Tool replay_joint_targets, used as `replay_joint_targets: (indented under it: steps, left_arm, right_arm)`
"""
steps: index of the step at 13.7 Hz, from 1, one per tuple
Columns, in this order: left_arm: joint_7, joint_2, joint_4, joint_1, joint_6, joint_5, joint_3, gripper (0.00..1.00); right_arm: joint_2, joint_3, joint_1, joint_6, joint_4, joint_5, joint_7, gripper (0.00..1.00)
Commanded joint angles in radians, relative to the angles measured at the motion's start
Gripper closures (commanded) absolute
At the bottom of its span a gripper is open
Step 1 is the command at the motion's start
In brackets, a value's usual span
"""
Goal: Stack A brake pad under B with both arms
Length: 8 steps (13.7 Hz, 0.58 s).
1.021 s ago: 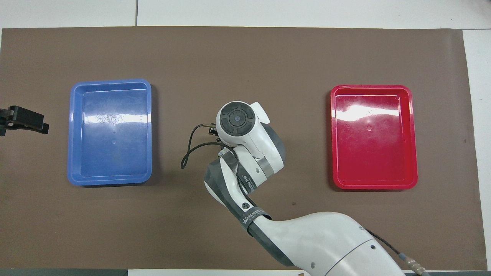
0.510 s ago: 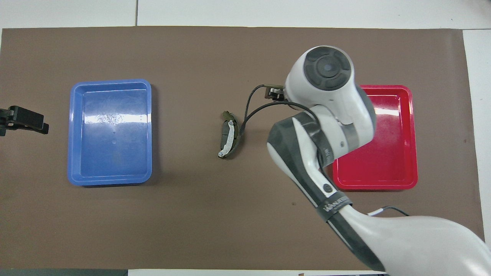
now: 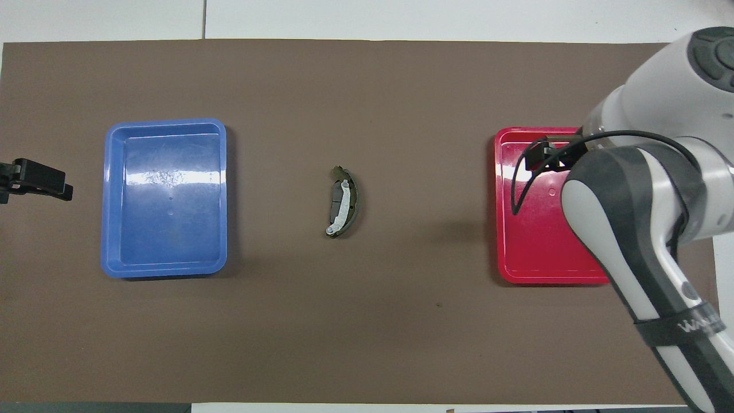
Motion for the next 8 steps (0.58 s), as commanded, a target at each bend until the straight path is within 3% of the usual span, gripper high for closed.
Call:
replay_joint_targets:
  steps: [1, 5, 8]
  left_arm:
    - [0.006, -0.007, -0.009, 0.006, -0.005, 0.014, -0.003, 0.00]
    - [0.006, -0.007, -0.009, 0.006, -0.005, 0.014, -0.003, 0.00]
    - [0.006, -0.007, -0.009, 0.008, -0.005, 0.014, -0.003, 0.00]
  right_arm:
    - [-0.119, 0.018, -0.094, -0.009, -0.139, -0.015, -0.069, 0.00]
    - [-0.182, 0.018, -0.202, -0.094, -0.128, -0.012, -0.169, 0.00]
    - [-0.187, 0.018, -0.201, -0.161, -0.010, -0.001, -0.169, 0.00]
